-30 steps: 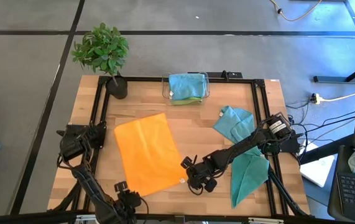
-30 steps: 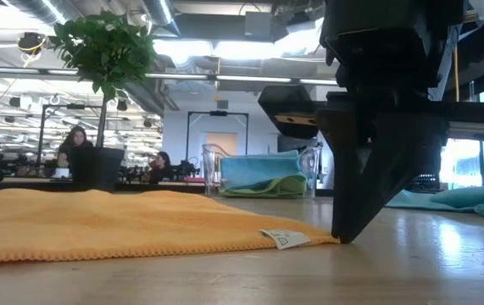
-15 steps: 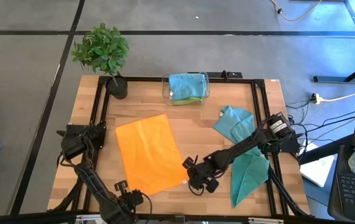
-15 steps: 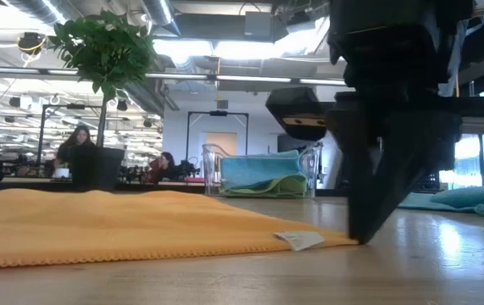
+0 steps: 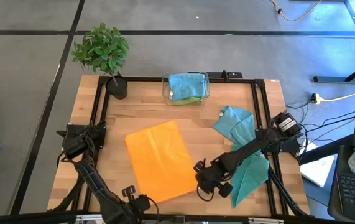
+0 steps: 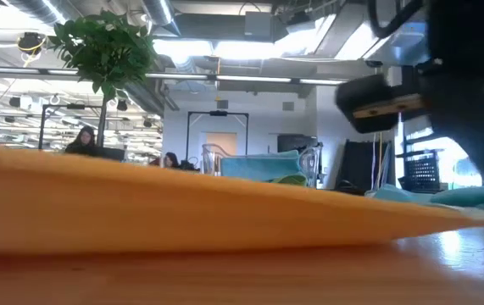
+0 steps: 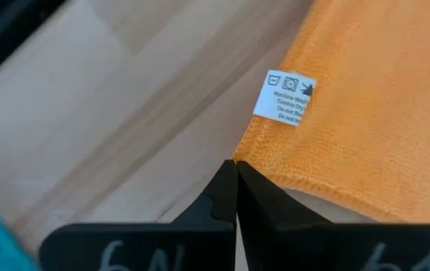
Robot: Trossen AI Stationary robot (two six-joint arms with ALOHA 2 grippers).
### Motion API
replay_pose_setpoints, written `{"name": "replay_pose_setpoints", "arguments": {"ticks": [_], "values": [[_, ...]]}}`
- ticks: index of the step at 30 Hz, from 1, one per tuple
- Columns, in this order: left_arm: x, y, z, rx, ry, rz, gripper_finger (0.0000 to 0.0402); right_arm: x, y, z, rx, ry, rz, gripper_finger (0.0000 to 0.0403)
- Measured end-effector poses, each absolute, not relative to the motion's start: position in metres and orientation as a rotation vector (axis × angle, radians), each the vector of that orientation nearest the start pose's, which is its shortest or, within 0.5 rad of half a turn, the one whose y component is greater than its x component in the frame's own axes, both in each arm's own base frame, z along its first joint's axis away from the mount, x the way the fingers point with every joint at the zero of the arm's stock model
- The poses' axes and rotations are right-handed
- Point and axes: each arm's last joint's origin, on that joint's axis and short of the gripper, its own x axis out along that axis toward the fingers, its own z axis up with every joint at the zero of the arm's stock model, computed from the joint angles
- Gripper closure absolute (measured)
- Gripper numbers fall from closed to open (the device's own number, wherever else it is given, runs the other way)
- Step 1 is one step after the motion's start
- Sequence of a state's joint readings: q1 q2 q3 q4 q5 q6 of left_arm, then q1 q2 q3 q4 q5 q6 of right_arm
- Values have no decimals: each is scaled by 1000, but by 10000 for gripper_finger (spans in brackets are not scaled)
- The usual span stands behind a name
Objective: Fold microfiber towels
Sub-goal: Fold the orange microfiber towel
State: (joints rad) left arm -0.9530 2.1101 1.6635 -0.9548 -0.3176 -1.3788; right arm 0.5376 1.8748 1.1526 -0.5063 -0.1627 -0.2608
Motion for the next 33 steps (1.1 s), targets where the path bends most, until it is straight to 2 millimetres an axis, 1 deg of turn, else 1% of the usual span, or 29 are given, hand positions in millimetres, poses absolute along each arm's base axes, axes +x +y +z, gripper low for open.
{"name": "replay_pose_setpoints", "arguments": {"ticks": [3, 6, 9, 12, 17, 20, 23, 27, 31, 33], "values": [[258, -340, 186, -397, 1142, 245, 401, 294, 193, 147, -452, 1193, 774, 398], [265, -338, 188, -367, 1122, 207, 401, 286, 199, 146, -486, 1225, 766, 398], [265, -329, 189, -260, 1166, 233, 401, 284, 198, 145, -608, 1215, 694, 398], [262, -315, 190, -157, 1224, 323, 401, 288, 192, 148, -749, 1179, 550, 398], [255, -298, 198, 6, 1270, 455, 402, 300, 171, 155, -948, 1121, 246, 398], [250, -289, 201, 107, 1285, 527, 401, 311, 157, 159, -999, 1091, 147, 398], [244, -284, 204, 170, 1291, 590, 401, 324, 140, 161, -972, 1070, 118, 398], [241, -279, 206, 190, 1289, 651, 401, 342, 115, 164, -908, 1037, 67, 398], [240, -275, 200, 207, 1281, 672, 401, 354, 90, 167, -888, 1023, 12, 398], [238, -272, 194, 203, 1270, 711, 401, 359, 78, 168, -865, 1017, -20, 398]]}}
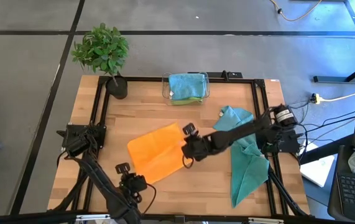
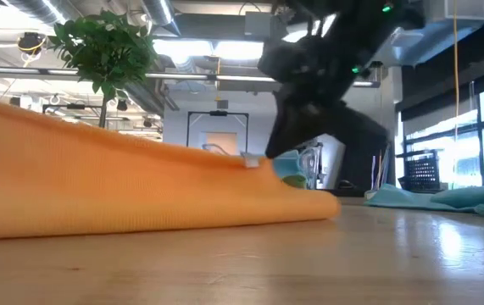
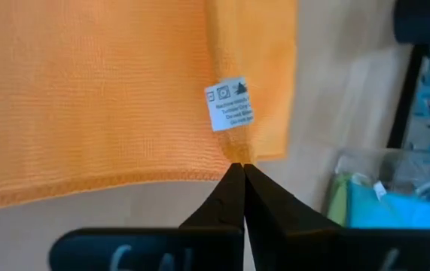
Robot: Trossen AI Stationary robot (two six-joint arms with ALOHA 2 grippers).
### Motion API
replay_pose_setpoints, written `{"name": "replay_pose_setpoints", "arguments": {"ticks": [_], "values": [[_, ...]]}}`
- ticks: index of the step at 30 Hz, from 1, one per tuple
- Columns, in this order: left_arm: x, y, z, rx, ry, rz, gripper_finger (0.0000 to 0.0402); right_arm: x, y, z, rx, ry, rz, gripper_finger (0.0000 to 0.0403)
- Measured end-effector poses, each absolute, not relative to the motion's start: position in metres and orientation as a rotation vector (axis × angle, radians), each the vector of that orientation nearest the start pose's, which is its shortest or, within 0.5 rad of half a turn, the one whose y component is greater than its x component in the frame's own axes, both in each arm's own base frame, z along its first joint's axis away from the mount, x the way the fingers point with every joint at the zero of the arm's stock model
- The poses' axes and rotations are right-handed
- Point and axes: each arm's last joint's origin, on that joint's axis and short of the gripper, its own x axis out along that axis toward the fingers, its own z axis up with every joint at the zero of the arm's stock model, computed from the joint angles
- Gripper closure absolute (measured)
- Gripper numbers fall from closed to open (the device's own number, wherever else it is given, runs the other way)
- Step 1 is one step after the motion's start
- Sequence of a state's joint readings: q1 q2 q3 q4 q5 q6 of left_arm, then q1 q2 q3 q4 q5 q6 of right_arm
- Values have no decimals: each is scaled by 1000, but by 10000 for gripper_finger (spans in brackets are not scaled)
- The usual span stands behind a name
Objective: Fold microfiber towels
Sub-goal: Fold the orange microfiber towel
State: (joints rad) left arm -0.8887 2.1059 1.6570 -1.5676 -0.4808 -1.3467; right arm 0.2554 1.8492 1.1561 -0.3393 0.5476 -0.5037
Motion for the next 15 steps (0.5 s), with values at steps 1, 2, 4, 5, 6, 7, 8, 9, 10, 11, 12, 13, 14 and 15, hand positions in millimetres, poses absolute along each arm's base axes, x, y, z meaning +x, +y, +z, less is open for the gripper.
{"name": "replay_pose_setpoints", "arguments": {"ticks": [1, 2, 4, 5, 6, 7, 8, 9, 10, 11, 12, 13, 14, 15], "values": [[236, -270, 190, 198, 1268, 736, 401, 361, 73, 168, -854, 1015, -35, 398], [235, -268, 186, 195, 1264, 760, 401, 362, 68, 168, -842, 1013, -45, 398], [231, -263, 179, 192, 1257, 807, 401, 366, 59, 169, -808, 1003, -38, 398], [229, -261, 175, 195, 1255, 828, 401, 367, 55, 169, -788, 999, -29, 398], [228, -259, 171, 200, 1253, 847, 401, 368, 51, 169, -768, 997, -19, 398], [226, -256, 168, 203, 1251, 866, 401, 369, 47, 169, -750, 993, -12, 398], [224, -254, 164, 205, 1247, 885, 401, 370, 43, 169, -734, 990, -10, 398], [223, -252, 161, 209, 1246, 903, 401, 371, 39, 169, -723, 988, -13, 398], [221, -249, 159, 209, 1243, 920, 401, 372, 35, 169, -713, 987, -15, 398], [220, -248, 157, 214, 1241, 931, 401, 372, 32, 168, -706, 988, -21, 398], [219, -246, 155, 217, 1237, 942, 401, 371, 28, 167, -701, 987, -29, 398], [218, -244, 153, 222, 1234, 952, 401, 371, 25, 166, -696, 987, -34, 398], [218, -243, 151, 230, 1233, 959, 401, 371, 22, 165, -691, 988, -41, 398], [218, -241, 150, 237, 1233, 965, 401, 371, 19, 165, -684, 984, -46, 398]]}}
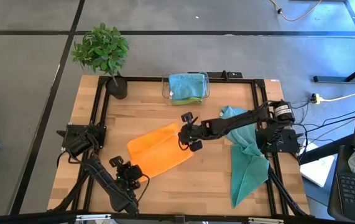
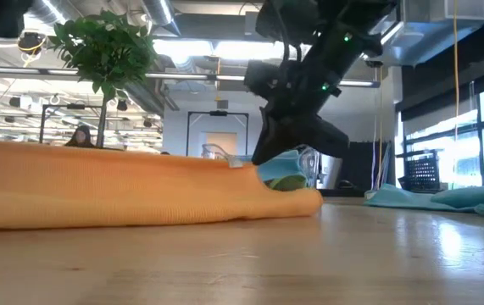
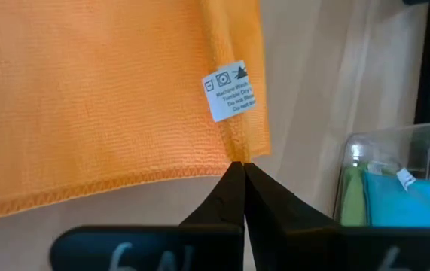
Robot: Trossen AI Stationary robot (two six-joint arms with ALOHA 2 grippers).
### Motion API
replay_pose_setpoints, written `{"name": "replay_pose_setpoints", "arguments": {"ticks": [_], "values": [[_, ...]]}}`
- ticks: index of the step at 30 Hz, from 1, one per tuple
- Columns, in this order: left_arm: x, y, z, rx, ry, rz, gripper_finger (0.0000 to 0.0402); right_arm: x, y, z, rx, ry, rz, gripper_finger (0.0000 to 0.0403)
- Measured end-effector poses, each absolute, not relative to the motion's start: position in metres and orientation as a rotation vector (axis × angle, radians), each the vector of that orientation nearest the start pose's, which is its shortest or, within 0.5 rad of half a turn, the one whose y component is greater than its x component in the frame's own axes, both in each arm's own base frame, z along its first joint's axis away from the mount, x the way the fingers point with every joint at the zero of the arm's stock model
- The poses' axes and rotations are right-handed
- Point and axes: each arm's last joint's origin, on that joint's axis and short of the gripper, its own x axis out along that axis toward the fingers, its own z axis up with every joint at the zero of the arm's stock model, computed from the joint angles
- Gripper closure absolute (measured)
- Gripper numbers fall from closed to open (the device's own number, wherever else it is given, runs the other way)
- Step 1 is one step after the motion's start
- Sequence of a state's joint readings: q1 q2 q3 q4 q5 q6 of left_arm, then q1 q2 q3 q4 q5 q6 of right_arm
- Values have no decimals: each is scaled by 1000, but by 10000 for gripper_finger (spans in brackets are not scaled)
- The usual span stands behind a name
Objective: Fold microfiber towels
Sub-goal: Fold the orange microfiber towel
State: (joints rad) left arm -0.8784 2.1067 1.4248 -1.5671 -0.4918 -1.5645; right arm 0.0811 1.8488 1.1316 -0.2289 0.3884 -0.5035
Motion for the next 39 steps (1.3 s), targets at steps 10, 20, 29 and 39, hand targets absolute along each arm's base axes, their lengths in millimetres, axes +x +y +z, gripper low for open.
{"name": "replay_pose_setpoints", "arguments": {"ticks": [10, 20, 29, 39], "values": [[224, -221, 142, 291, 1255, 1014, 401, 371, -3, 157, -626, 937, -71, 398], [233, -212, 142, 319, 1306, 1008, 401, 372, -14, 156, -593, 887, -93, 398], [252, -212, 154, 317, 1328, 938, 401, 374, -20, 158, -579, 856, -127, 398], [254, -198, 148, 348, 1329, 979, 401, 374, -27, 158, -576, 862, -144, 398]]}}
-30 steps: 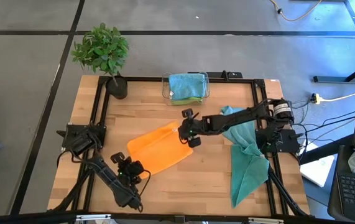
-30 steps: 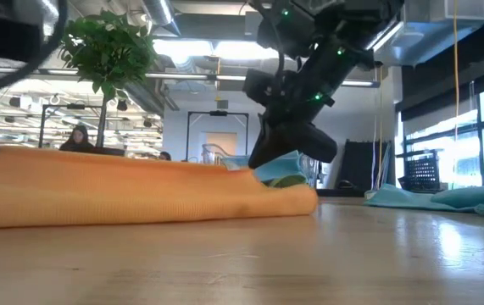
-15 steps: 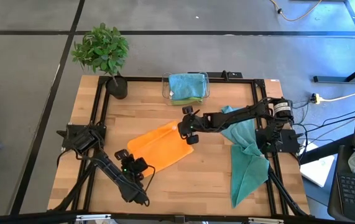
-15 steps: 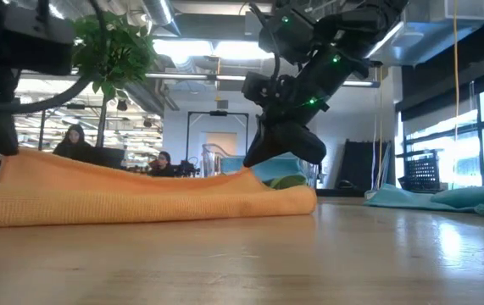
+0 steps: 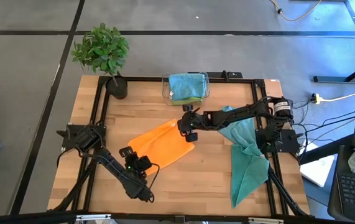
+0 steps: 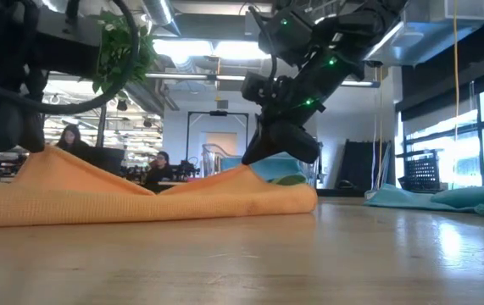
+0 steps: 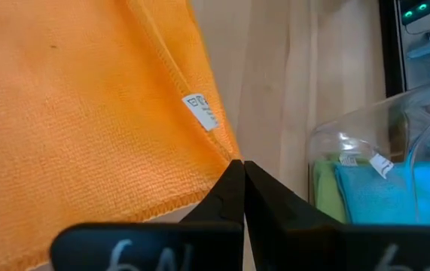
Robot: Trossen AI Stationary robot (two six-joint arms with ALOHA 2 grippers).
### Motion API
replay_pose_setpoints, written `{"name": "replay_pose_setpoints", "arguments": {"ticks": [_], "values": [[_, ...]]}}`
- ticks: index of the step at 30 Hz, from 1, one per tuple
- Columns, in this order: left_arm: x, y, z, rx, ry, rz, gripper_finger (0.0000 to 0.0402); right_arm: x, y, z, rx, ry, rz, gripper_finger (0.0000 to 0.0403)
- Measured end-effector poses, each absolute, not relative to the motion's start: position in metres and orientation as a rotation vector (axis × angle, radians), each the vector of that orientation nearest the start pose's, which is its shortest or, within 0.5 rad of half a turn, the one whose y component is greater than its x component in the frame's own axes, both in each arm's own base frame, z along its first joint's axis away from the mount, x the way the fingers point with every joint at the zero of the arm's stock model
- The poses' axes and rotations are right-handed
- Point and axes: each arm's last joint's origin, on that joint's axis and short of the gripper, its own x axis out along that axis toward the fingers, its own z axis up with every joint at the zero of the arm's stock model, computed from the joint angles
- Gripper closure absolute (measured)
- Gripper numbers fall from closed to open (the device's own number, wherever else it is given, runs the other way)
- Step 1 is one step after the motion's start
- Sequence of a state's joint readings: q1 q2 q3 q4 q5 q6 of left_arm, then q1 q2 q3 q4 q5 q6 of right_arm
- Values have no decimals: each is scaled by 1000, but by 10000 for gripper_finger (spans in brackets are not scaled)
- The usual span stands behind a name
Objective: Fold microfiber towels
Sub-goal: Fold the orange microfiber towel
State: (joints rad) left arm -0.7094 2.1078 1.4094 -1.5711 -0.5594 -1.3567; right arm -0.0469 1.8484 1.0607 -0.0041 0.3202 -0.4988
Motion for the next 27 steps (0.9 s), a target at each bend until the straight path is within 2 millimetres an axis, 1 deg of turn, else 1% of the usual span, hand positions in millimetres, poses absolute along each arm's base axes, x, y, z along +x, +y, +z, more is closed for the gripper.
{"name": "replay_pose_setpoints", "arguments": {"ticks": [11, 20, 27], "values": [[253, -199, 148, 331, 1311, 992, 401, 373, -34, 158, -597, 884, -201, 398], [261, -189, 148, 319, 1300, 1022, 401, 372, -42, 158, -594, 893, -213, 398], [264, -186, 149, 312, 1281, 1038, 401, 376, -43, 163, -570, 823, -216, 398]]}}
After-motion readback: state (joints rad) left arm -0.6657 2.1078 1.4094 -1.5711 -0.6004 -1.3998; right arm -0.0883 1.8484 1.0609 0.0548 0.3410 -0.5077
